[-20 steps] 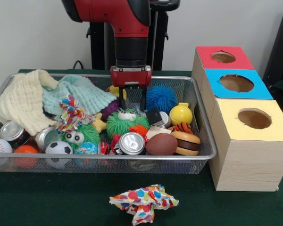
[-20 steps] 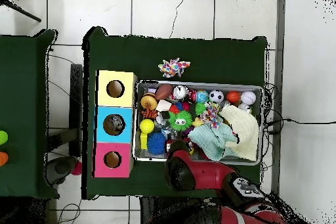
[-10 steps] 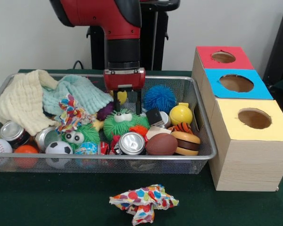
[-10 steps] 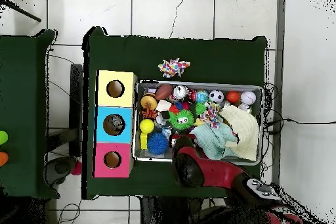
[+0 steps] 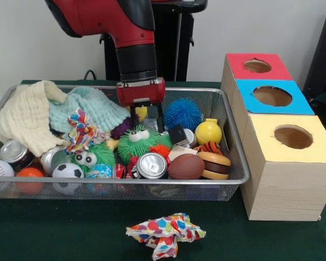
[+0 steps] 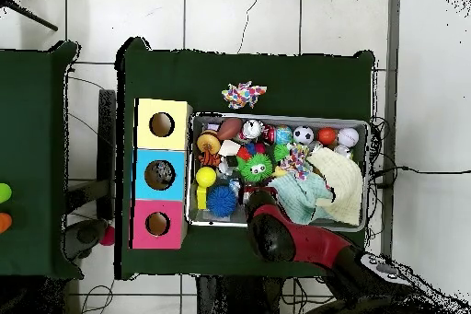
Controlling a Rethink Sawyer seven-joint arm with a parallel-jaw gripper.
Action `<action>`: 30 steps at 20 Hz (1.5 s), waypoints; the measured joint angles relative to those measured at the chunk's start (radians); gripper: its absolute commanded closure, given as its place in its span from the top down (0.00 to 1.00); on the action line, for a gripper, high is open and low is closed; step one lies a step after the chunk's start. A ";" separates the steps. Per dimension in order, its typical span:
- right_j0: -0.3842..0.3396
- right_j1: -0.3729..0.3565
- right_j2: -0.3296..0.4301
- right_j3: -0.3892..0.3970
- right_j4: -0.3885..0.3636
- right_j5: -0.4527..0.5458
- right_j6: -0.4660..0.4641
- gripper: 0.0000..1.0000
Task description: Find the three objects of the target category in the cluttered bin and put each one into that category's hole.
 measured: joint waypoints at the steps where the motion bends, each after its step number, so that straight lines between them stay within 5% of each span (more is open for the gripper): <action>1: -0.009 0.004 0.011 0.003 0.003 0.000 0.000 1.00; 9: -0.051 0.027 0.087 0.032 0.040 0.028 0.000 1.00; 10: -0.051 0.029 0.099 0.048 0.048 0.039 0.000 0.00; 25: 0.014 -0.028 0.096 0.053 0.048 0.094 0.000 0.00; 26: 0.024 -0.036 0.094 0.053 0.048 0.103 0.000 1.00; 30: 0.078 -0.066 0.065 0.053 0.038 0.122 0.000 1.00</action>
